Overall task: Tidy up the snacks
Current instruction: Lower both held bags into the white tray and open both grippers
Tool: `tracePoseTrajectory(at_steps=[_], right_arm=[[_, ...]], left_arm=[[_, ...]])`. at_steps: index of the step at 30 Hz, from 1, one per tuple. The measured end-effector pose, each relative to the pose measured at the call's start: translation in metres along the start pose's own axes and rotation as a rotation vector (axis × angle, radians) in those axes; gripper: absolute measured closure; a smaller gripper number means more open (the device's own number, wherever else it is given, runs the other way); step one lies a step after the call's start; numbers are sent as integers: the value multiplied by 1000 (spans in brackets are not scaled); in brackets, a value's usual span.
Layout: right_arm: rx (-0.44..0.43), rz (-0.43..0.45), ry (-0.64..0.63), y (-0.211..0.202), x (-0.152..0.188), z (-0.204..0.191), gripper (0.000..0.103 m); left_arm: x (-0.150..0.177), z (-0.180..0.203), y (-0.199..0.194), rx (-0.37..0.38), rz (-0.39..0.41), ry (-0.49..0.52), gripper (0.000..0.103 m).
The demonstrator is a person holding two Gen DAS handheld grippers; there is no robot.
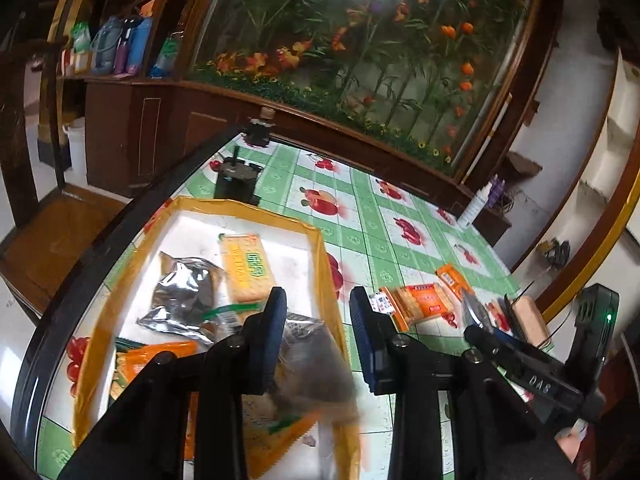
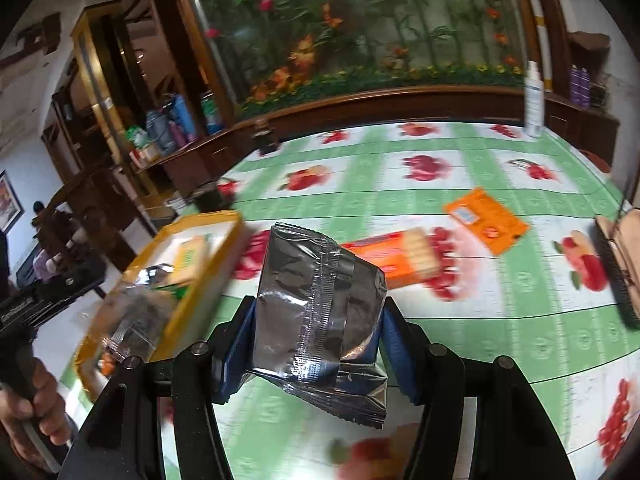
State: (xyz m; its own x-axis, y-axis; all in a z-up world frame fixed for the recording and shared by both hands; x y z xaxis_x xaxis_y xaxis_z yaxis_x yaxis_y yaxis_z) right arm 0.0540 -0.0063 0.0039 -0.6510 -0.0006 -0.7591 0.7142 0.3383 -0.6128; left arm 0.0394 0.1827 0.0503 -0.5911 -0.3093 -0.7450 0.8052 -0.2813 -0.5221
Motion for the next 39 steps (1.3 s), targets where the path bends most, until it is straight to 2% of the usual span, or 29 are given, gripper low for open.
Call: tracePoseTrajectory(at_steps=[3,5,9,14,24,27,31,35,39], right_arm=[[-32,-29,-32,10,0,-29,38],[-78,-65,-77,19,6,-58,38],[-64,-111,-248,40,25,-115,38],[-48,-102,-337,51,28,-155,38],[-90,-160,-266,104,7,-178,38],[-106,-169,-303,112,7,-194,38],[-126,-171,-343,110,11,-205,37],[-198,-180,-282,101,12,-197,37],[-233,-170,-218,87,4,-178,37]], left_arm=[[1,-20,4,-83,-4,9,71],[7,-31,10,-80,-28,-23,71],[12,-47,4,-114,-14,-28,71],[10,-54,-8,-137,14,-19,71],[4,-70,-27,-170,57,-36,71],[5,-74,-32,-178,64,-37,72],[5,-79,-37,-179,63,-46,71],[5,-78,-38,-178,60,-46,67],[7,-70,-35,-173,53,-36,62]])
Point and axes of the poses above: each gripper's, at about its wrist camera, not at the fingertips, and y roughly the way its jaws point, z to its right, x to its underside, the point moved 9 cm from there along y, roughly the way its jaws point, and after that the axes turned 4 degrees about x, right-handed, at the moved point
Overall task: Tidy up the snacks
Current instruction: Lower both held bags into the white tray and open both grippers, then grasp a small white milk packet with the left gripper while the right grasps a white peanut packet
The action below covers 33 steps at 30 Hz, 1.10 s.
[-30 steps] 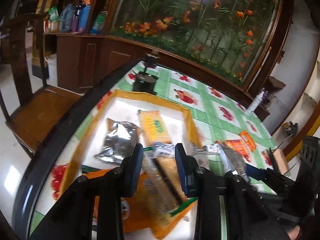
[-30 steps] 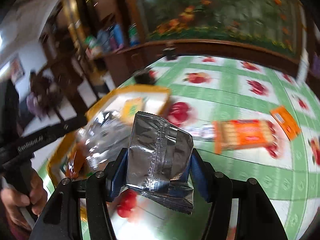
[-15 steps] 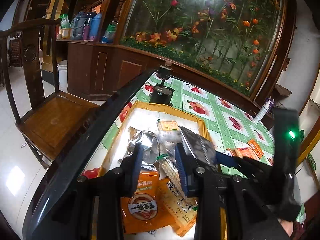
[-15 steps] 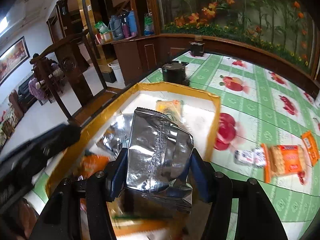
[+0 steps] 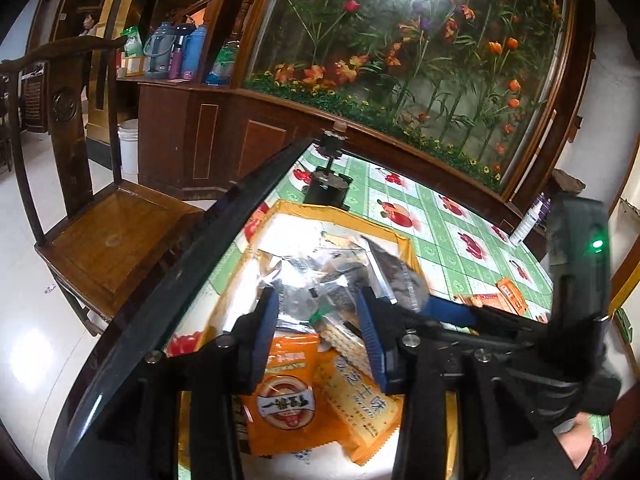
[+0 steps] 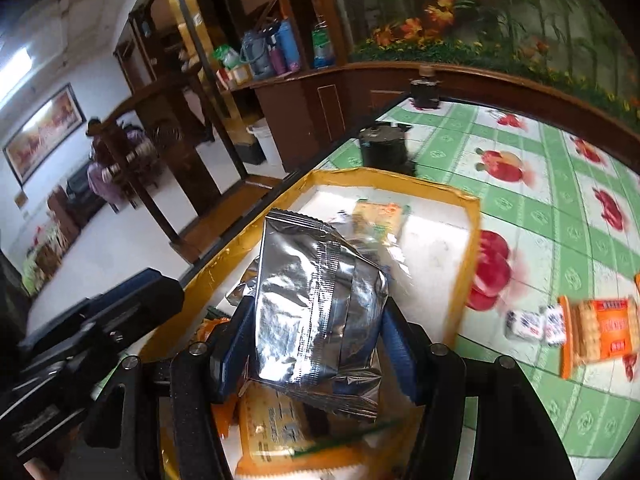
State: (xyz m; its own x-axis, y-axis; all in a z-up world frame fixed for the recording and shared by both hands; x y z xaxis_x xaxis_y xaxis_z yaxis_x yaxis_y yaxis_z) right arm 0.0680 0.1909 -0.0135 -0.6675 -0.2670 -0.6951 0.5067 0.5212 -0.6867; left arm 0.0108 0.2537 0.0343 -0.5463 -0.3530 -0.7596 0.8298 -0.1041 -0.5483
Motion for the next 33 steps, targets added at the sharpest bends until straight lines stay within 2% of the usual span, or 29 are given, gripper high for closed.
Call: tracePoseTrajectory(at_steps=[3,6,8,10,15,19,24,27,29,33], right_arm=[[-20,14,0,-12,-1,7,37],[-13,2,-11,-10,3,5,36],[-66,-16,11,-10,7,4,36],[-108,1,32,-16,5,6,36],[-133,66,62,-47,-4,26,36],[-78,97,103,-69,0,69,36],[22,129,237,-95,17,154,36],[41,143,366,-104,26,200,36],[55,150,437,-108,29,223,36],[52,162,511,-115,30,243,36]], left_arm=[[2,11,3,0,-3,21,57],[0,15,2,-13,10,17,57],[-2,11,-1,-27,18,-4,56],[-2,9,-4,-33,21,-15,52],[-3,18,-3,-41,5,14,51],[-2,46,5,-13,-19,78,47],[5,102,27,54,-75,174,43],[10,141,58,113,-160,190,43],[15,160,81,123,-213,186,43],[26,197,125,114,-288,200,43]])
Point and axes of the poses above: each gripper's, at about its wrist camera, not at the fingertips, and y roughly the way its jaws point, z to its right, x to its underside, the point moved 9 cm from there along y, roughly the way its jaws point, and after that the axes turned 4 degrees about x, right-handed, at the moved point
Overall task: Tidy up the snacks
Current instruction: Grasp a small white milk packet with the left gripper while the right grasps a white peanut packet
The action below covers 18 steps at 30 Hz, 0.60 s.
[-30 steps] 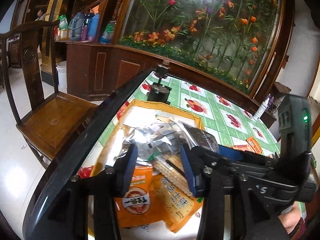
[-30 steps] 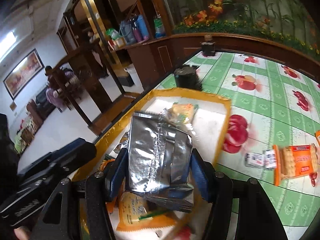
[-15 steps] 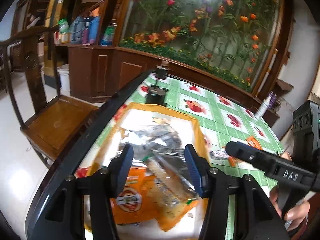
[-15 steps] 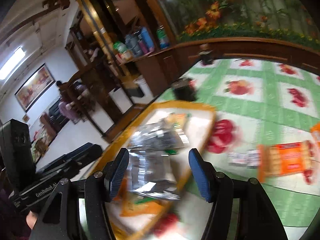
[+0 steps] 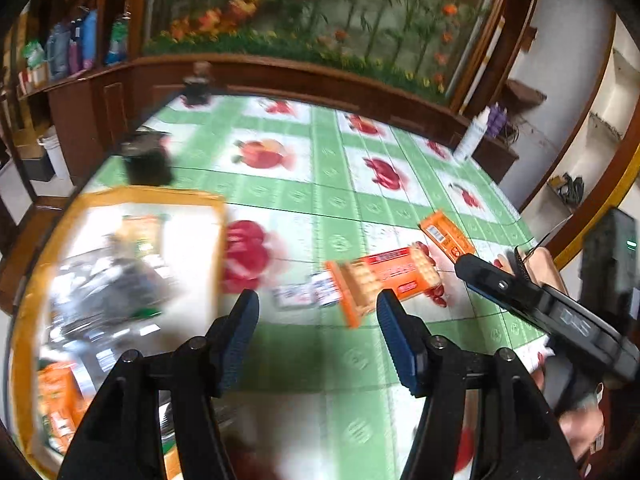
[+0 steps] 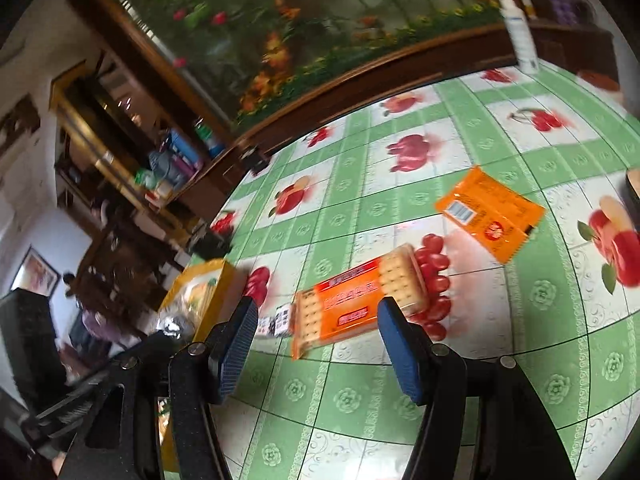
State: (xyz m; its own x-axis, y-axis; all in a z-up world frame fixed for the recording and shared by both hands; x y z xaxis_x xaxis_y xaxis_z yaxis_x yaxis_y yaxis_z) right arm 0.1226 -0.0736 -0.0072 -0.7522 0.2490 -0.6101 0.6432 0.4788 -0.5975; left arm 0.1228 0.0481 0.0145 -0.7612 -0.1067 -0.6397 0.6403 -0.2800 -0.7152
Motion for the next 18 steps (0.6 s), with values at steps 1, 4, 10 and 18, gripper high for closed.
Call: tracePoseTrajectory(at_steps=[1,4,10,18], right_arm=[[-3,0,9,1,-1,1,36],[-21,-6,29,-1,0,2,36],[-46,10,50,-7,-3,3,36],[-53,12,54,-10,-4,2,36]], left_arm=[[-3,4,10,-28,-9,12,43],[-9,6,42,-102,-30,25,45],[-2,-22,82,-176,-104,-60,59],[38,3,70,-29,-159,-36,61]])
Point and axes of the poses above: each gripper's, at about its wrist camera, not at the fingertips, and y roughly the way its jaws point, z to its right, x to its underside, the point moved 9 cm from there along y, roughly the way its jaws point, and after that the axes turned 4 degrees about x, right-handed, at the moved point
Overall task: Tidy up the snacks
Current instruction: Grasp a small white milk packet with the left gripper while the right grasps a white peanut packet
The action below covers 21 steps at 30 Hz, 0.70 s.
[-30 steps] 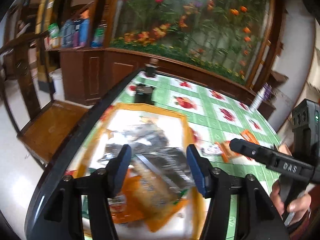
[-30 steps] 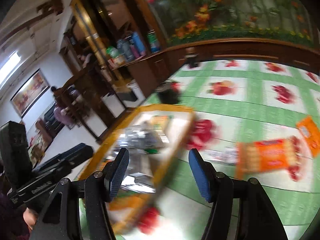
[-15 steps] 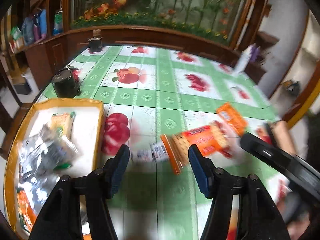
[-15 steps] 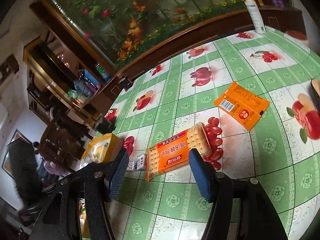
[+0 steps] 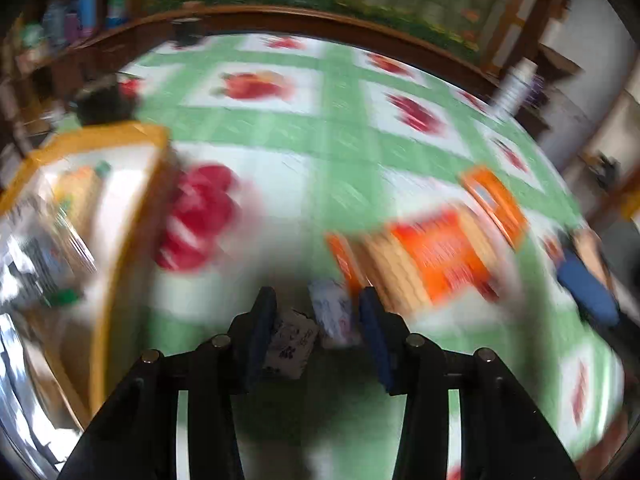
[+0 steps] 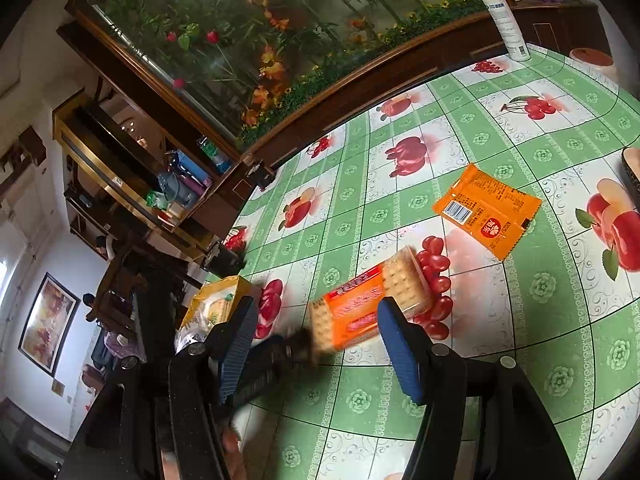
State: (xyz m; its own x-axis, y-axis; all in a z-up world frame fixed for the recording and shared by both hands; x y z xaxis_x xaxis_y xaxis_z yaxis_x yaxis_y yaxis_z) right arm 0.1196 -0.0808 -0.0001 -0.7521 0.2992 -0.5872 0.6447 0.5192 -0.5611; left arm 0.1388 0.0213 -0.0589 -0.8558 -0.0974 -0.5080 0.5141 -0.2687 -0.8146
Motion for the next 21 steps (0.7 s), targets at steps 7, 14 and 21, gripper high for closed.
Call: tracePoseTrajectory(at_steps=[7,14,21], right_arm=[[13,-21,0,5,5,1,36],[30,-53,-51,12,15,-5,36],[15,-133,-188,34,38,-28,56]], left_arm=[[37,23,-50,120,38,84,49],[52,26,-46,69,43,170,43],[58,32,-29,27,50,248,80]])
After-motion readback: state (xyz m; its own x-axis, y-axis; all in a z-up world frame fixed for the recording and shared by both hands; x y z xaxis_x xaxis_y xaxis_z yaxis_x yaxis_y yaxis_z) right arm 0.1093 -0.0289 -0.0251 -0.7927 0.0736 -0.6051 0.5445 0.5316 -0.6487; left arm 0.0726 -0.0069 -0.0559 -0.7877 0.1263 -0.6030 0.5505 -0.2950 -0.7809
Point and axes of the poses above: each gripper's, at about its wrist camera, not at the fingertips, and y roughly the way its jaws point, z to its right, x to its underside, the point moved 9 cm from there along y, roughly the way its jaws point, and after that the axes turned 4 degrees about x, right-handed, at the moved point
